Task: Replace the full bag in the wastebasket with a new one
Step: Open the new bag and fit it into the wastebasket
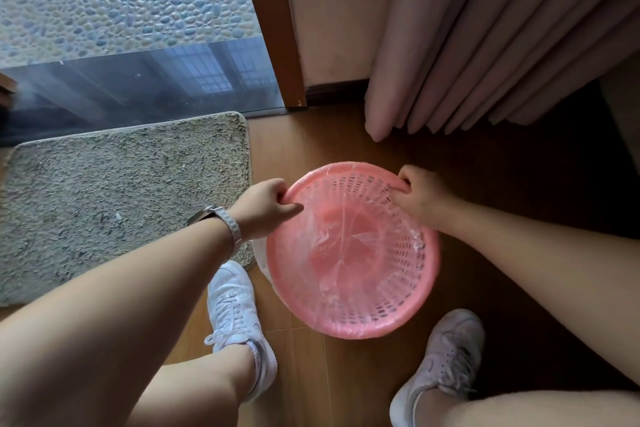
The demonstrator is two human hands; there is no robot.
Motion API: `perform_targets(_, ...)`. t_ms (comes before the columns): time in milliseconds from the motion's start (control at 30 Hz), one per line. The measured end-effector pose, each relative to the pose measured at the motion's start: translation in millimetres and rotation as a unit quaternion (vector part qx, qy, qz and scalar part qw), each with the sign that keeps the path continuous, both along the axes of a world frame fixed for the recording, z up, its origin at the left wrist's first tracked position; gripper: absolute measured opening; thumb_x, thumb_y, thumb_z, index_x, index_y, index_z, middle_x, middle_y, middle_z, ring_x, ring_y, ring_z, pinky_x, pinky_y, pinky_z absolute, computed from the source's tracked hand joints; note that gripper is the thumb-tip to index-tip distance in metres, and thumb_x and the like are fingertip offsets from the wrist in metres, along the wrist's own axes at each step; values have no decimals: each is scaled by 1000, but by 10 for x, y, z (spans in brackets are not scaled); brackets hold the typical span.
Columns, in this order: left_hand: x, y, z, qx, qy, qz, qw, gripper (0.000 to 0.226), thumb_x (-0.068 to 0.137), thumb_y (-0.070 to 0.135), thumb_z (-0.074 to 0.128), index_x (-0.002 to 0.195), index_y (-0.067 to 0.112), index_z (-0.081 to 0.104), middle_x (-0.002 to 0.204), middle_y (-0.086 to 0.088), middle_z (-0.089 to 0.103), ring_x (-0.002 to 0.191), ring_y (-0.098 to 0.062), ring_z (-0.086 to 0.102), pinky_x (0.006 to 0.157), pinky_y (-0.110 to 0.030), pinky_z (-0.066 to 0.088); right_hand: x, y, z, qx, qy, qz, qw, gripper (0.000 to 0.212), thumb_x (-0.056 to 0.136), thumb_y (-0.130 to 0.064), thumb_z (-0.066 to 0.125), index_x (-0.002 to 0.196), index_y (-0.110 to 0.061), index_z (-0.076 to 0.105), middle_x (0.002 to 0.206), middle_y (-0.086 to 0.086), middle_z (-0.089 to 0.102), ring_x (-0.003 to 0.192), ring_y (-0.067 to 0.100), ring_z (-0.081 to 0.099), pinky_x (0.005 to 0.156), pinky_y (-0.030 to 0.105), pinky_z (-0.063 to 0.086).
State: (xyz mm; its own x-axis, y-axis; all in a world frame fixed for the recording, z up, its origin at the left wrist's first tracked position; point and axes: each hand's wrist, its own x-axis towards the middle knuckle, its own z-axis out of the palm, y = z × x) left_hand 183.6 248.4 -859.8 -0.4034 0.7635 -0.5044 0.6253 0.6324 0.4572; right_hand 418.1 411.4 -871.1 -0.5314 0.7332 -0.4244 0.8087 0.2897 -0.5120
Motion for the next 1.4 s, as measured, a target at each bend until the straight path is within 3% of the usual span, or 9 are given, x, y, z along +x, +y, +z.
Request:
perform_targets(133,80,92,-57,-11,-30,15,999,20,84,36,70,83,16,65,78,-2,69,74,-21,66,70,-36,56,33,-33,-54,4,-16,9,1000,28,90,-35,57,70,-19,47,69,0,54,61,20,52,53,33,43)
perform_targets(300,64,168,-109,-11,-38,32,999,20,84,35,69,80,16,66,75,-4,70,72,-23,68,67,-36,57,-29,24,-56,-12,-22,7,1000,23,90,-37,58,81,-16,58,78,2,62,72,24,62,65,41,56)
perform_targets(467,2,245,-82,39,10,10,999,26,81,44,68,83,22,54,74,7,58,67,-16,56,56,-29,43,0,49,-83,-4,14,-2,1000,25,84,-34,61,77,-12,51,71,2,57,65,25,57,58,43,51)
perform_targets(667,210,627,-43,141,23,-28,989,33,83,40,66,107,18,61,97,0,55,91,-19,55,77,-27,41,-224,151,52,86,15,115,990,43,81,-39,66,117,-19,52,109,0,53,91,21,55,76,35,49)
perform_targets(800,436,790,-115,155,51,-61,985,29,88,41,63,94,13,63,93,-7,57,84,-27,57,72,-35,47,-469,87,65,82,30,128,988,21,86,-35,61,91,-19,50,88,0,53,77,23,52,59,31,34)
perform_targets(933,509,785,-160,140,74,-86,984,38,87,49,61,87,12,57,86,-5,55,74,-25,53,61,-33,37,-450,76,17,61,-1,132,989,25,87,-34,61,76,-20,43,70,-1,51,62,23,47,46,30,26)
perform_targets(1100,513,846,-164,124,72,-98,985,41,85,53,62,84,12,55,85,-5,55,72,-25,53,58,-32,35,-410,117,6,47,-7,120,992,33,85,-35,61,66,-21,39,64,-4,48,58,21,46,46,29,27)
perform_targets(1267,384,703,-84,139,75,-76,984,36,80,42,73,100,13,62,100,-10,53,89,-30,56,76,-38,49,-319,130,104,66,-9,125,990,24,85,-38,62,92,-17,54,91,1,56,77,22,54,62,33,43)
perform_targets(1400,334,457,121,132,116,-85,981,39,81,36,73,112,16,61,108,-11,54,97,-31,56,81,-38,48,-147,73,272,61,-36,114,991,45,82,-45,64,116,-18,53,114,4,54,96,24,56,80,36,49)
